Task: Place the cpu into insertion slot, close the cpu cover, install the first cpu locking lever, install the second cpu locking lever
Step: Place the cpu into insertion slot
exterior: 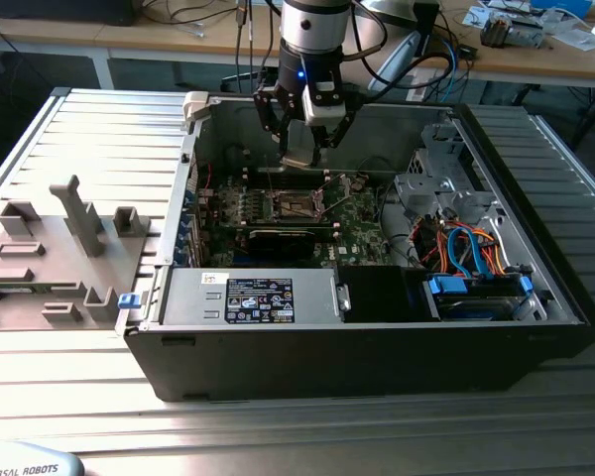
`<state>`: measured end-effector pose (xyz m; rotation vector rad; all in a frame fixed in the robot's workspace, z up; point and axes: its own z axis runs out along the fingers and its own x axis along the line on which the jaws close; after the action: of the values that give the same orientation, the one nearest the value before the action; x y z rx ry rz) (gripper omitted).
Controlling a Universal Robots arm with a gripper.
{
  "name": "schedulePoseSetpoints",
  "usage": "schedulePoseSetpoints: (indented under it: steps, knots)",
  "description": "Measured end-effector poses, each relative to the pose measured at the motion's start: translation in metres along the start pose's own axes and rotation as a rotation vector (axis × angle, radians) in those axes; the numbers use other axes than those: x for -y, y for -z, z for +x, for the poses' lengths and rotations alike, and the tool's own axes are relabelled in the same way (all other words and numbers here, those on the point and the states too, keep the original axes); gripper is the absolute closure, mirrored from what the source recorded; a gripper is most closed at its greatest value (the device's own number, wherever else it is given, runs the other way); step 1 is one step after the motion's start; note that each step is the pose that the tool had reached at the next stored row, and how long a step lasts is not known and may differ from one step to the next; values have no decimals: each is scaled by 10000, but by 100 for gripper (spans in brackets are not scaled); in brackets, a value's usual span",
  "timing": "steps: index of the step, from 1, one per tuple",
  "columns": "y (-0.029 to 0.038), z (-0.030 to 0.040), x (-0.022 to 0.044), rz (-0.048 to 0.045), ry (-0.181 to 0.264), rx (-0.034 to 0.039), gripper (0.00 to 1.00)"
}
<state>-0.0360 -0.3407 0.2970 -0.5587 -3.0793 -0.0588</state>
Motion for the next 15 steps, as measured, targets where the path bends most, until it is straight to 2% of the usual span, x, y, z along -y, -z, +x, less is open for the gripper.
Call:
schedulePoseSetpoints:
  steps: [15]
  knots:
    - [0,0,0,-3,-168,6,46]
